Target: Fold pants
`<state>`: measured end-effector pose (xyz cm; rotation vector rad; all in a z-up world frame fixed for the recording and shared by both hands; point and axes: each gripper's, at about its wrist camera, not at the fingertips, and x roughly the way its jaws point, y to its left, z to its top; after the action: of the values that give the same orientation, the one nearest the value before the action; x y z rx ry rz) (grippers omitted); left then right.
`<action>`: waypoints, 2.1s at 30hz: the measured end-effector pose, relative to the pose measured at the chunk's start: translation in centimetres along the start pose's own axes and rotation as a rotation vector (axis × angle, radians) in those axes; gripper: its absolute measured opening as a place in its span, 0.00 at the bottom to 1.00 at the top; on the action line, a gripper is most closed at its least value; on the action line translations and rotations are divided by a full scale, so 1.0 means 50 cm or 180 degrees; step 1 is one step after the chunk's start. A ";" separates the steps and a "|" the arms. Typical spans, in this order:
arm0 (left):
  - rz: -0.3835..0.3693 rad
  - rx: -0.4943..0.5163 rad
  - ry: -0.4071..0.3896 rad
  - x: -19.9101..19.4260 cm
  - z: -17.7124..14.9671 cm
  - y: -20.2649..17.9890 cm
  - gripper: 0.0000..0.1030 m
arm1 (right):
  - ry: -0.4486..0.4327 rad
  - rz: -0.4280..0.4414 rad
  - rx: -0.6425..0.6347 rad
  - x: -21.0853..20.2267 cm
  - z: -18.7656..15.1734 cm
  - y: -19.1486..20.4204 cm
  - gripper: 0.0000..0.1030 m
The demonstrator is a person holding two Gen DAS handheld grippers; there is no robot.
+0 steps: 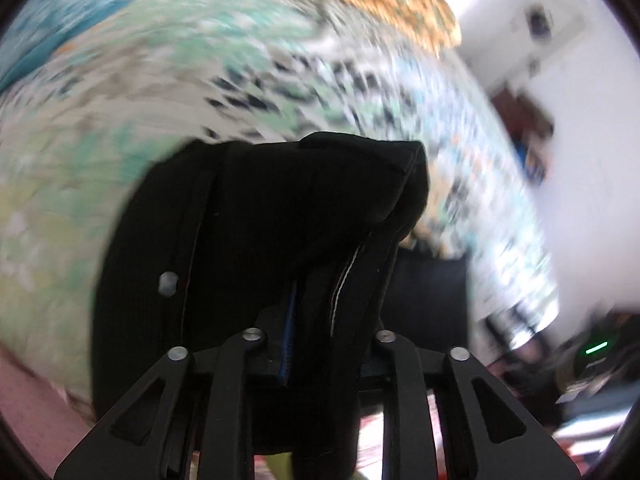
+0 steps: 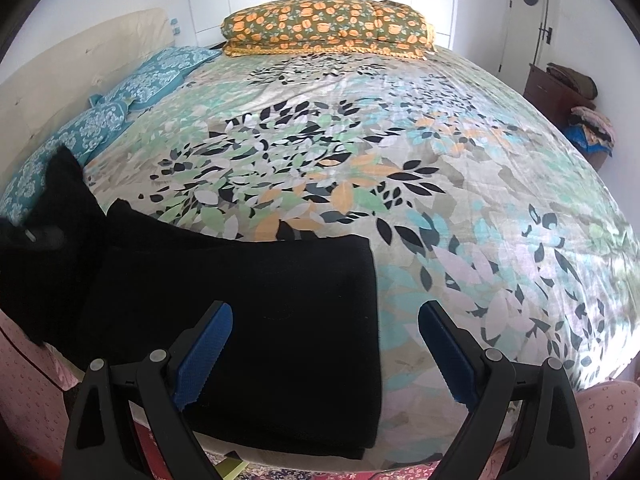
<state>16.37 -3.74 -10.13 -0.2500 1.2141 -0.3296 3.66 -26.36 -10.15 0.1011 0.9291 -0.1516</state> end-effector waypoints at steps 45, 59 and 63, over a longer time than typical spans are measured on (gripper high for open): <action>0.0555 -0.0874 -0.0899 -0.104 -0.090 0.300 0.79 | 0.1682 0.2938 0.0287 0.186 -0.032 0.203 0.73; 0.0597 -0.0925 -0.0864 -0.099 -0.093 0.308 0.80 | 0.1617 0.2569 -0.0215 0.166 -0.015 0.254 0.29; 0.0591 -0.1035 -0.0868 -0.101 -0.095 0.324 0.80 | 0.1455 0.2683 -0.0197 0.133 0.004 0.246 0.24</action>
<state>12.17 13.10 -13.18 -0.4448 1.0071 0.0655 9.88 -14.87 -15.09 0.4729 1.2698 0.7072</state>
